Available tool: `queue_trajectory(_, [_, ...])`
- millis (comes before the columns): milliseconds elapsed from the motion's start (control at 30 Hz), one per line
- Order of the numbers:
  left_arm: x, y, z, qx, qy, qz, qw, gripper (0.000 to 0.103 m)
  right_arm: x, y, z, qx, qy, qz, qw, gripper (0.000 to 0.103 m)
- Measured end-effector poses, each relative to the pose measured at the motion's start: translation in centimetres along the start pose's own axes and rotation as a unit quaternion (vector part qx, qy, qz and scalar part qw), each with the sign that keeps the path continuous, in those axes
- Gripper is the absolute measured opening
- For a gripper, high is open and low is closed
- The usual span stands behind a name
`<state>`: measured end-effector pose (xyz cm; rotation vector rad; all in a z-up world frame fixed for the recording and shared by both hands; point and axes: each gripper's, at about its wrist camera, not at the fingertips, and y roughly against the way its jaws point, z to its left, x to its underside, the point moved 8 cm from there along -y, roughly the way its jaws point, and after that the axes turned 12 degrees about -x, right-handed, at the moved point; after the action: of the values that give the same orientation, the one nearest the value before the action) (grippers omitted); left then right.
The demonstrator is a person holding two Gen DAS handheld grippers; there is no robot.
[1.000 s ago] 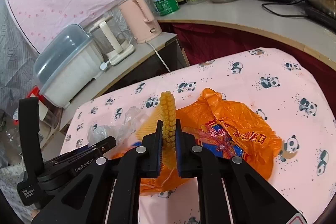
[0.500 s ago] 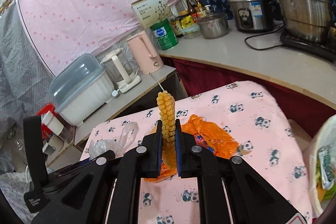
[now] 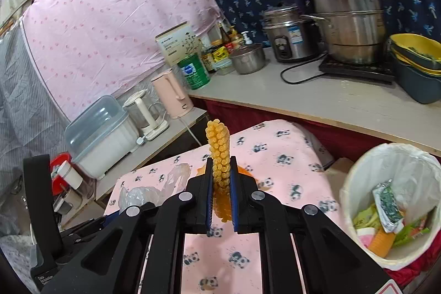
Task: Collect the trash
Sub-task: 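Grasp the clear plastic bag with the left gripper while the right grasps the small orange foam net, then carry the clear bag and orange foam net over the white trash bin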
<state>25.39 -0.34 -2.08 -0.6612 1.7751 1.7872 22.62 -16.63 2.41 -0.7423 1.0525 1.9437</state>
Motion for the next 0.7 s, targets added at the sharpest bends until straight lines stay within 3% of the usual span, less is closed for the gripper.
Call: queue_trajectory(700, [3.4,3.3,-13.8,0.053,-0.098,-0.006,0.9937,0.039,1.5,11.1,-11.9,0.082,-0.068,-0.052,0.993,0.010])
